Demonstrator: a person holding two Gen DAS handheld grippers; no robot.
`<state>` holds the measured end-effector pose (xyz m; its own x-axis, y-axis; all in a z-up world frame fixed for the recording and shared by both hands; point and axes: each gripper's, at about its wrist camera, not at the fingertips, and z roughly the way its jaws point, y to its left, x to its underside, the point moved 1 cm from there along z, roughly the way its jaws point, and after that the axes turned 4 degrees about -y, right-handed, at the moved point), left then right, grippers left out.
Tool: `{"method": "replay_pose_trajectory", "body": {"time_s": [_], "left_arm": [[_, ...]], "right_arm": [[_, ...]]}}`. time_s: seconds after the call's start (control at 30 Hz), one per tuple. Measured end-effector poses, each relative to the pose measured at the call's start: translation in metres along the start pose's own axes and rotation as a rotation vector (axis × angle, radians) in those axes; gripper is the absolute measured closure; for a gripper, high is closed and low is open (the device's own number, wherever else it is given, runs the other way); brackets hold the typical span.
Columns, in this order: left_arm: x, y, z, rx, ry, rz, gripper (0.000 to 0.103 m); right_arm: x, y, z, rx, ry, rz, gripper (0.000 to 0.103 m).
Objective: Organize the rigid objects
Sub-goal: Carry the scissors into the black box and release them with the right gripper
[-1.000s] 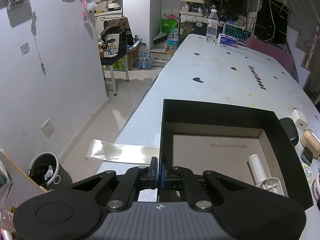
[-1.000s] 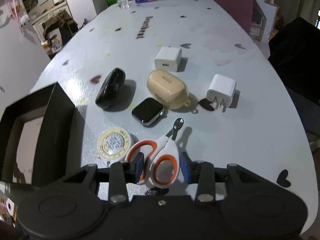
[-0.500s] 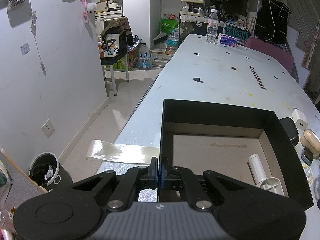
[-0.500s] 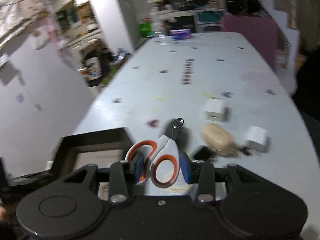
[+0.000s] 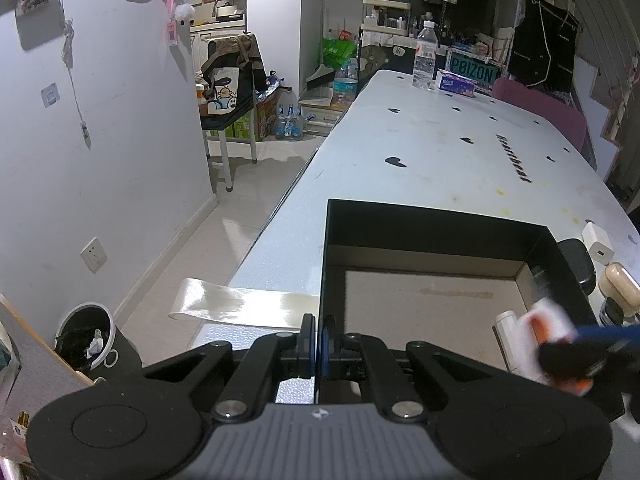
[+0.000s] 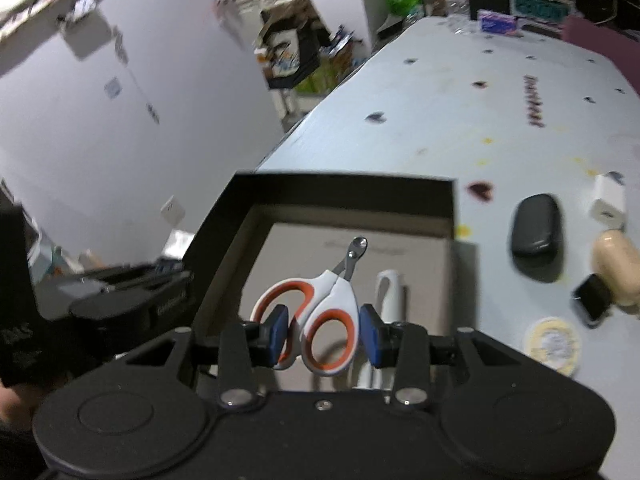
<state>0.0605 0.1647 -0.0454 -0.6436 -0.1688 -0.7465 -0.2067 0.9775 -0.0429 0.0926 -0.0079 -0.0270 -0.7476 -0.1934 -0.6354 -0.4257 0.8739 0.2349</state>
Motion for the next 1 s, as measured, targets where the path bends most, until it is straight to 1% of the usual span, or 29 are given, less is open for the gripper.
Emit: {"method": "replay_pose_trajectory", "body": {"time_s": [0.17, 0.33, 0.47, 0.67, 0.9, 1.0], "left_arm": [[0.0, 0.001, 0.0, -0.001, -0.001, 0.0, 0.099], [0.0, 0.003, -0.001, 0.001, -0.001, -0.003, 0.099], [0.0, 0.004, -0.001, 0.001, -0.001, -0.004, 0.1], [0.0, 0.005, -0.001, 0.001, -0.002, -0.004, 0.1], [0.0, 0.004, -0.001, 0.0, -0.002, -0.002, 0.1], [0.0, 0.004, -0.001, -0.001, -0.001, -0.003, 0.1]], "right_arm": [[0.004, 0.011, 0.016, -0.052, 0.033, 0.012, 0.063], [0.01, 0.015, 0.028, -0.015, 0.075, -0.009, 0.063], [0.015, 0.008, 0.035, 0.042, 0.106, -0.01, 0.063], [0.018, 0.01, 0.031, 0.064, 0.109, -0.017, 0.063], [0.014, 0.007, 0.023, 0.045, 0.115, 0.015, 0.061], [0.015, 0.008, 0.013, 0.048, 0.098, -0.005, 0.061]]}}
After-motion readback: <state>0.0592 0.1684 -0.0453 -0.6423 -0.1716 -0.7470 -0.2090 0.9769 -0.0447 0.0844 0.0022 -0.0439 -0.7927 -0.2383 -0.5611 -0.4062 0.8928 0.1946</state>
